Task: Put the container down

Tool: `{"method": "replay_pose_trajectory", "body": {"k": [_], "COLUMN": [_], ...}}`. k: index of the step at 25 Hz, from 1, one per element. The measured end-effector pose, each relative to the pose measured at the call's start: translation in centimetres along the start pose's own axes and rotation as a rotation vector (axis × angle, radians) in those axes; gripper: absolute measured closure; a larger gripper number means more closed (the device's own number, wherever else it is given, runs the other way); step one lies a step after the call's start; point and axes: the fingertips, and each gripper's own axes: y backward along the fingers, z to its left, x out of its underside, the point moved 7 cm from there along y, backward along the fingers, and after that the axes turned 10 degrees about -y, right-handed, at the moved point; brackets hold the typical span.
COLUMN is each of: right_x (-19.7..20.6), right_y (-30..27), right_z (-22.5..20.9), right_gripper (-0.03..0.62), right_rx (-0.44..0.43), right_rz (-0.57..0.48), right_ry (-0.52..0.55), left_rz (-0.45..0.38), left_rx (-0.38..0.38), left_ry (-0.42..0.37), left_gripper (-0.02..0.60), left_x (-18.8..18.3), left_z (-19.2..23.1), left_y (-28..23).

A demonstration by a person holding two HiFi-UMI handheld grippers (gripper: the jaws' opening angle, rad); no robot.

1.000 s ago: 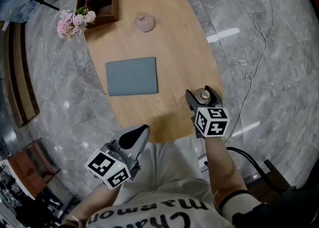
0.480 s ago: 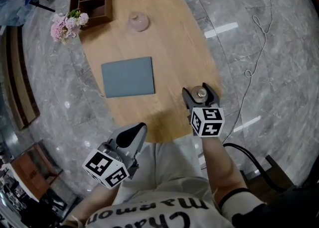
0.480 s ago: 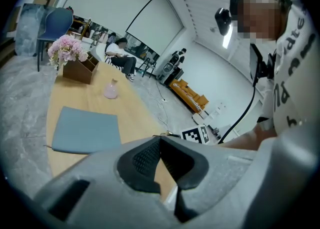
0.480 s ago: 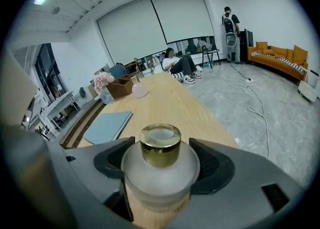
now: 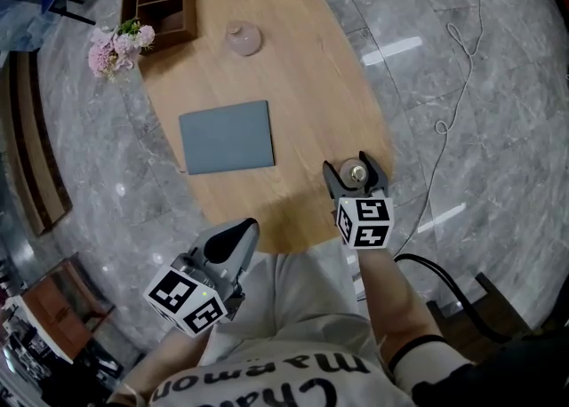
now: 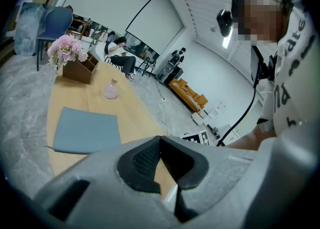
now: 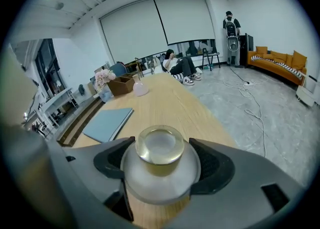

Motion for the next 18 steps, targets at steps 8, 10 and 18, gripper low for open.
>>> {"method": "replay_pose_trajectory", "body": {"k": [8,10,18], "right_x": [0.2,0.2,0.8], "right_y": [0.1,0.2,0.4], "right_z": [0.0,0.1,0.5], "right_gripper": [0.258,0.258,0.258], "right_rx": [0.004,0.006,0.019], "right_rz": [0.028,0.032,0.049], "right_ry": [0.023,0.034,0.1], "left_rz": [-0.011,-0.013,-0.006], "left_rx": [-0.026,-0.027,-0.046], "left_ry": [0.007,-0.006,-0.019], "left_gripper": [0.568,0.568,0.568], "left_x": [-0.2,-0.3,-0.2], "left_z": [0.5,0.4,-0.1], "left_y": [0.8,0.9,2.1]}}
